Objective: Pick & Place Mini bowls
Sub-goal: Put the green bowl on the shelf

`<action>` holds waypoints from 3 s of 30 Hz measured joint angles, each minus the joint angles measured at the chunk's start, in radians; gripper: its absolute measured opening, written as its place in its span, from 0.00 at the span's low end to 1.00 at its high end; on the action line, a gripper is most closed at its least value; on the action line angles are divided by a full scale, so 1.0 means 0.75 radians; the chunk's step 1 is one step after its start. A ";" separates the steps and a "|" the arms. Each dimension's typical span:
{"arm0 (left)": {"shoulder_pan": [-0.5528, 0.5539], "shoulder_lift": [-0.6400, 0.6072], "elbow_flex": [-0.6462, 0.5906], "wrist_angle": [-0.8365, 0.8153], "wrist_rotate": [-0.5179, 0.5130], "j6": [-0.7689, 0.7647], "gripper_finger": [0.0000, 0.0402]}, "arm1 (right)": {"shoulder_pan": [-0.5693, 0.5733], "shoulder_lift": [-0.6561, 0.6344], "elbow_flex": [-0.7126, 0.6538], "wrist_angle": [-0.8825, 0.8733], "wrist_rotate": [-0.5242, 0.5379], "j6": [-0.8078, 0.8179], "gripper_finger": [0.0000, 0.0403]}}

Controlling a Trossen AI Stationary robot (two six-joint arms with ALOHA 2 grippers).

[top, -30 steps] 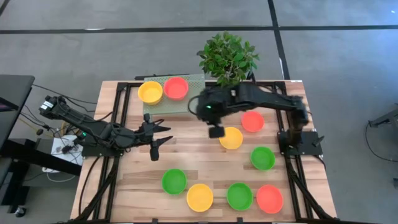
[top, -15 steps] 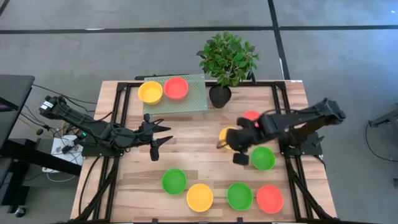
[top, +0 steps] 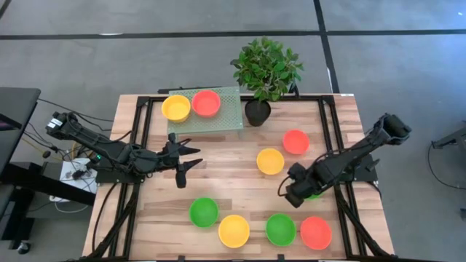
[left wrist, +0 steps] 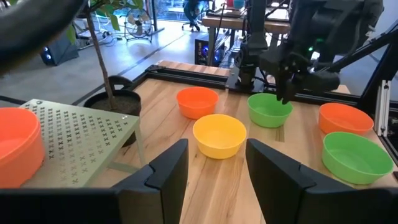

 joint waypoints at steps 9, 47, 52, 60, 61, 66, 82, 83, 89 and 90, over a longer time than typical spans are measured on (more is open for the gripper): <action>0.000 0.000 0.000 0.004 0.000 -0.022 0.41 | -0.042 0.123 -0.007 0.063 -0.018 0.140 0.18; -0.003 0.000 0.001 0.016 0.016 -0.037 0.41 | -0.179 0.252 -0.028 0.115 -0.189 -0.227 0.03; -0.003 0.000 0.001 0.020 0.016 -0.037 0.41 | -0.178 0.252 0.153 0.043 -0.187 -0.351 0.01; -0.003 0.000 0.001 0.027 0.016 -0.036 0.41 | -0.190 0.252 0.527 0.104 0.058 -0.887 0.01; -0.003 0.000 0.001 0.027 0.016 -0.036 0.41 | -0.195 0.252 0.555 0.157 0.082 -1.031 0.01; -0.003 0.000 0.001 0.029 0.016 -0.036 0.41 | -0.257 0.252 0.638 0.407 0.197 -1.661 0.01; -0.003 0.000 0.001 0.029 0.016 -0.036 0.41 | -0.833 0.283 0.662 0.628 0.230 -2.453 0.00; -0.003 0.000 0.001 0.029 0.016 -0.036 0.41 | -0.855 0.298 0.662 0.619 0.228 -2.461 0.00; -0.003 0.000 0.001 0.029 0.016 -0.029 0.41 | -0.952 0.394 0.669 0.590 0.229 -2.512 0.00; -0.003 0.000 0.001 0.029 0.016 -0.029 0.41 | -0.965 0.414 0.684 0.579 0.229 -2.522 0.00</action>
